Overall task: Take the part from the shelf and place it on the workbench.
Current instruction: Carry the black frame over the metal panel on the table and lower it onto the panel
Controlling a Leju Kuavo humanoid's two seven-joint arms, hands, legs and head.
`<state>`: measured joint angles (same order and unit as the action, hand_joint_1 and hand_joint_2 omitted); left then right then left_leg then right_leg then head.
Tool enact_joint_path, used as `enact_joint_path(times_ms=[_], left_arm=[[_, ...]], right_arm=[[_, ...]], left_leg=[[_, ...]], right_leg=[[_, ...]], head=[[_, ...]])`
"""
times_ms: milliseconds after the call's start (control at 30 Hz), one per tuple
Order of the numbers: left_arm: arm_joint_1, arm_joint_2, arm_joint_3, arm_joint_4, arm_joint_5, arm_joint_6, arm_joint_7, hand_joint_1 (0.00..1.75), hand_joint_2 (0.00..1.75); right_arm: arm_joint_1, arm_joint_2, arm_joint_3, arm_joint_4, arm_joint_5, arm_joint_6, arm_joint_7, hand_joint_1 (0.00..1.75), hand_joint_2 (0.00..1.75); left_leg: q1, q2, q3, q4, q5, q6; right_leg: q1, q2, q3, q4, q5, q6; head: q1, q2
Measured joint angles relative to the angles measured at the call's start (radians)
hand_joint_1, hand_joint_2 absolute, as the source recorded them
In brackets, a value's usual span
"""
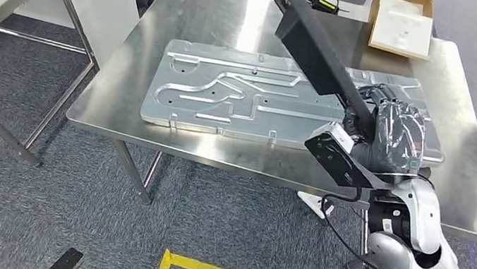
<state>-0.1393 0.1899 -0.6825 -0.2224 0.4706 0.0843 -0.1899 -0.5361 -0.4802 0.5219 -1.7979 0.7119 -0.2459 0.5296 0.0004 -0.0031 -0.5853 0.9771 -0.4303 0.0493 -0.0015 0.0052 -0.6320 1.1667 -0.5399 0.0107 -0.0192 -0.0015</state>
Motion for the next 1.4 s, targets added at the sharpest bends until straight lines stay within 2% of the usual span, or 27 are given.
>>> enact_joint_path(times_ms=[67,100,133,200,233,300,433,467,533,567,600,633,667,733,767,867,933,967,1000,1067,1100,1133,1167,1200,1267,1333,1400], left_arm=[[-0.001,-0.001,0.000,0.000,0.000,0.000,0.000,0.00,1.75],[0.001,-0.001,0.000,0.000,0.000,0.000,0.000,0.00,1.75],[0.002,-0.002,0.000,0.000,0.000,0.000,0.000,0.00,1.75],[0.004,-0.002,0.000,0.000,0.000,0.000,0.000,0.00,1.75],[0.002,-0.002,0.000,0.000,-0.001,0.000,0.000,0.00,1.75],[0.000,-0.002,0.000,0.000,-0.001,0.000,0.001,0.00,1.75],[-0.003,-0.003,0.000,0.000,-0.004,0.000,0.003,0.00,1.75],[-0.004,-0.004,0.000,0.000,-0.005,0.000,0.003,0.00,1.75],[-0.006,-0.004,0.000,0.000,-0.006,0.000,0.004,0.00,1.75],[-0.005,-0.005,0.000,0.000,-0.007,-0.001,0.006,0.00,1.75],[-0.004,-0.006,0.000,0.000,-0.007,-0.002,0.007,0.00,1.75],[-0.003,-0.007,0.000,0.000,-0.007,-0.002,0.008,0.00,1.75],[-0.003,-0.008,0.000,0.000,-0.008,-0.003,0.008,0.00,1.75],[-0.006,-0.008,0.000,0.000,-0.009,-0.004,0.009,0.00,1.75],[-0.007,-0.008,0.000,0.000,-0.009,-0.004,0.010,0.00,1.75],[-0.014,-0.009,-0.001,0.000,-0.011,-0.004,0.011,0.00,1.75],[-0.015,-0.009,-0.001,-0.001,-0.013,-0.003,0.012,0.00,1.75],[-0.017,-0.009,-0.001,-0.001,-0.014,-0.003,0.012,0.00,1.75],[-0.019,-0.010,-0.001,-0.002,-0.016,-0.002,0.012,0.00,1.75],[-0.027,-0.011,-0.001,-0.002,-0.018,-0.001,0.012,0.00,1.75],[-0.029,-0.012,-0.001,-0.002,-0.018,0.000,0.012,0.00,1.75],[-0.030,-0.013,-0.001,-0.002,-0.018,0.000,0.012,0.00,1.75],[-0.029,-0.015,-0.001,-0.002,-0.018,0.000,0.012,0.00,1.75],[-0.029,-0.017,-0.001,-0.002,-0.018,0.000,0.012,0.00,1.75],[-0.030,-0.019,-0.001,-0.002,-0.018,0.000,0.011,0.00,1.75],[-0.034,-0.020,-0.001,-0.002,-0.017,0.000,0.010,0.00,1.75],[-0.037,-0.021,-0.001,-0.002,-0.017,0.002,0.009,0.00,1.75]], right_arm=[[0.005,0.000,0.000,0.002,0.002,0.000,0.001,1.75,1.75],[0.007,0.000,0.000,0.003,0.004,0.000,0.002,1.75,1.75],[0.009,0.000,0.000,0.005,0.008,0.000,0.003,1.75,1.75],[0.010,0.000,0.000,0.006,0.025,0.000,0.006,1.75,1.75],[0.009,0.000,0.000,0.006,0.036,0.000,0.008,1.75,1.75],[0.008,0.000,0.001,0.008,0.054,0.002,0.013,1.75,1.75],[0.012,-0.001,0.000,0.014,0.064,0.006,0.021,1.75,1.75],[0.011,-0.001,0.000,0.016,0.063,0.007,0.021,1.75,1.75],[0.010,-0.001,0.000,0.022,0.058,0.008,0.021,1.75,1.75],[0.011,-0.001,0.000,0.028,0.053,0.009,0.021,1.75,1.75],[0.012,-0.001,0.000,0.035,0.046,0.010,0.020,1.75,1.75],[0.013,-0.001,0.000,0.043,0.039,0.011,0.019,1.75,1.75],[0.013,-0.002,0.000,0.052,0.031,0.012,0.017,1.75,1.75],[0.009,-0.003,0.000,0.073,0.021,0.013,0.014,1.75,1.75],[0.006,-0.005,-0.001,0.085,0.018,0.016,0.013,1.75,1.75],[-0.003,-0.023,-0.010,0.121,0.021,0.044,0.020,1.75,1.75],[-0.005,-0.044,-0.017,0.141,0.027,0.070,0.031,1.75,1.75],[-0.009,-0.056,-0.021,0.152,0.029,0.082,0.036,1.75,1.75],[-0.014,-0.067,-0.026,0.165,0.030,0.092,0.041,1.75,1.75],[-0.020,-0.090,-0.035,0.194,0.028,0.108,0.049,1.75,1.75],[-0.019,-0.100,-0.039,0.208,0.026,0.113,0.054,1.75,1.75],[-0.016,-0.111,-0.043,0.220,0.023,0.117,0.059,1.75,1.75],[-0.012,-0.124,-0.048,0.234,0.021,0.121,0.064,1.75,1.75],[-0.010,-0.135,-0.052,0.245,0.020,0.124,0.068,1.75,1.75],[-0.009,-0.156,-0.061,0.266,0.023,0.136,0.074,1.75,1.75],[-0.010,-0.172,-0.069,0.283,0.032,0.160,0.079,1.75,1.75],[-0.005,-0.190,-0.071,0.301,0.044,0.180,0.085,1.75,1.75]], left_leg=[[0.000,-0.001,0.014,0.001,-0.014,0.001],[0.001,-0.002,0.024,0.003,-0.023,0.000],[0.003,-0.002,0.034,0.006,-0.033,-0.003],[0.006,-0.003,0.051,0.016,-0.057,-0.012],[0.006,-0.004,0.056,0.023,-0.069,-0.019],[0.004,-0.005,0.056,0.031,-0.084,-0.033],[0.007,-0.001,0.053,0.055,-0.108,-0.053],[0.008,-0.001,0.031,0.099,-0.125,-0.057],[0.010,-0.001,-0.043,0.225,-0.164,-0.063],[0.010,-0.001,-0.089,0.286,-0.171,-0.065],[0.010,-0.001,-0.120,0.314,-0.158,-0.065],[0.010,-0.001,-0.137,0.306,-0.125,-0.063],[0.010,-0.001,-0.136,0.264,-0.075,-0.060],[0.008,-0.002,-0.103,0.143,0.012,-0.051],[0.005,-0.002,-0.087,0.100,0.030,-0.046],[-0.002,-0.003,-0.065,0.057,0.010,-0.031],[0.003,-0.004,-0.053,0.045,0.002,-0.023],[0.005,-0.004,-0.043,0.039,-0.001,-0.018],[0.007,-0.004,-0.033,0.034,-0.005,-0.013],[0.006,-0.004,-0.018,0.031,-0.015,-0.004],[0.005,-0.004,-0.012,0.031,-0.022,-0.002],[0.003,-0.005,-0.005,0.032,-0.028,-0.001],[0.002,-0.006,0.005,0.033,-0.037,-0.001],[0.002,-0.007,0.016,0.035,-0.045,-0.001],[-0.002,-0.008,0.032,0.039,-0.063,-0.007],[-0.005,-0.008,0.033,0.042,-0.072,-0.014],[-0.007,-0.007,0.031,0.041,-0.079,-0.020]], right_leg=[[-0.008,0.000,-0.081,0.116,-0.020,0.009],[-0.012,-0.001,-0.102,0.130,-0.004,0.013],[-0.016,-0.001,-0.104,0.104,0.032,0.017],[-0.021,-0.002,-0.065,-0.015,0.119,0.022],[-0.021,-0.003,-0.042,-0.069,0.142,0.021],[-0.016,-0.001,-0.021,-0.111,0.137,0.011],[-0.017,0.003,-0.004,-0.125,0.116,-0.016],[-0.019,0.003,0.004,-0.127,0.111,-0.021],[-0.017,0.002,0.014,-0.128,0.102,-0.027],[-0.016,0.003,0.020,-0.128,0.096,-0.028],[-0.015,0.004,0.027,-0.128,0.090,-0.029],[-0.014,0.005,0.037,-0.128,0.082,-0.028],[-0.014,0.006,0.049,-0.128,0.074,-0.027],[-0.012,0.007,0.070,-0.130,0.058,-0.022],[-0.011,0.008,0.075,-0.131,0.053,-0.019],[-0.011,0.008,0.074,-0.137,0.046,-0.003],[-0.010,0.006,0.081,-0.140,0.039,0.008],[-0.010,0.005,0.073,-0.118,0.028,0.013],[-0.010,0.005,0.050,-0.073,0.011,0.016],[-0.010,0.004,-0.037,0.067,-0.029,0.020],[-0.009,0.004,-0.079,0.122,-0.035,0.020],[-0.009,0.004,-0.105,0.144,-0.023,0.019],[-0.009,0.004,-0.111,0.125,0.011,0.016],[-0.008,0.003,-0.099,0.071,0.060,0.012],[-0.003,0.002,-0.055,-0.055,0.138,0.001],[0.001,0.001,-0.030,-0.115,0.146,-0.008],[-0.001,0.002,-0.023,-0.127,0.134,-0.015]], head=[[0.000,0.000],[0.000,0.000],[0.000,0.000],[0.000,0.000],[0.000,0.000],[0.000,0.000],[-0.003,0.000],[-0.004,0.000],[-0.005,0.000],[-0.005,0.000],[-0.005,0.000],[-0.005,0.000],[-0.005,0.000],[-0.004,0.000],[-0.003,0.000],[-0.002,0.000],[-0.001,0.000],[0.000,0.000],[0.000,0.000],[0.001,0.000],[0.000,0.000],[0.000,0.000],[0.000,0.000],[0.001,0.000],[0.000,0.000],[0.000,0.000],[0.000,0.000]])
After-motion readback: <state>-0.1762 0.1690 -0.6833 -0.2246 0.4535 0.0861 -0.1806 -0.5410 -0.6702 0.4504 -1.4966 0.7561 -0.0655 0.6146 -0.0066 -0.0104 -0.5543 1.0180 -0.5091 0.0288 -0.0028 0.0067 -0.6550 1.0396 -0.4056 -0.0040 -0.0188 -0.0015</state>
